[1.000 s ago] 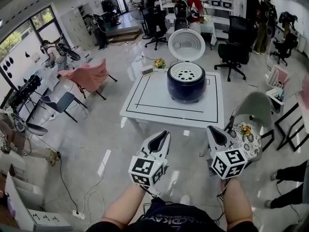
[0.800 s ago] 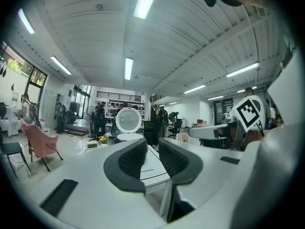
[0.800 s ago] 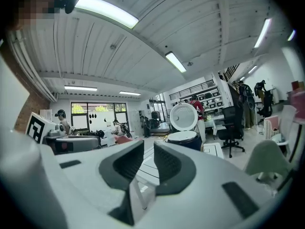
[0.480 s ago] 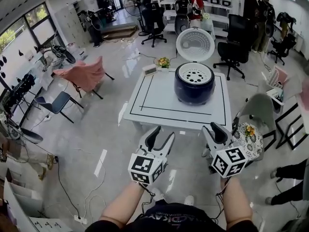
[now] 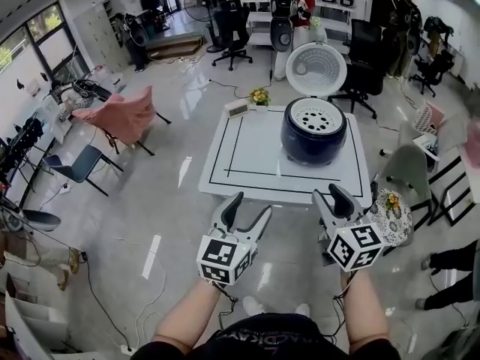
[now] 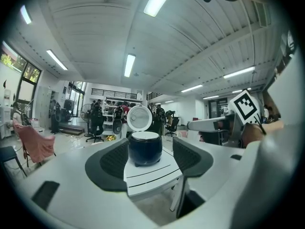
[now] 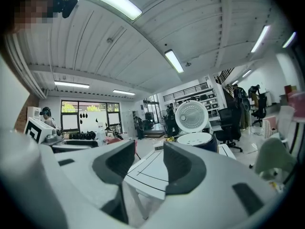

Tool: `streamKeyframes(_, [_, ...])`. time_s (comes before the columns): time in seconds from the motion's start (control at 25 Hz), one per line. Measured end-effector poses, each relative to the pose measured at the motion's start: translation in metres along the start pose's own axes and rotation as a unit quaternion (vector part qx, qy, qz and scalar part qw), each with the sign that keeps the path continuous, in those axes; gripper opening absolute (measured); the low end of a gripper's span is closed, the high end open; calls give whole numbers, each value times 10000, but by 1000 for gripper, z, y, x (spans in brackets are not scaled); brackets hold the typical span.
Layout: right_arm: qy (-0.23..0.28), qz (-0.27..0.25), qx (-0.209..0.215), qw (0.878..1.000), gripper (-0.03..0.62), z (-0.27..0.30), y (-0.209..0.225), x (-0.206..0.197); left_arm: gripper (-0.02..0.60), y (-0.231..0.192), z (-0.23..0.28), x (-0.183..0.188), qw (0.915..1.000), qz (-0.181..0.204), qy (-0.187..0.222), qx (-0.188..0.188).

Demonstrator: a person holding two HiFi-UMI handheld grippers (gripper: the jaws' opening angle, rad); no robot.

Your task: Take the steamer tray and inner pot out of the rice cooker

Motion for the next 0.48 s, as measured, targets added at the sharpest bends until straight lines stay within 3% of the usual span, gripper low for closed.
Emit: streamKeyframes(0.48, [80, 78, -160, 9998, 172, 33, -11, 8, 287, -37, 7, 4, 10000, -18, 60, -72])
Point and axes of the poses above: the fingertips, and each gripper's own axes: z forward along the fingers, y to its right, x out of its top, the point moved 7 cm from there along -z, backward along the fingers, and after that the axes turned 11 degrees about z, right-handed, at the moved point
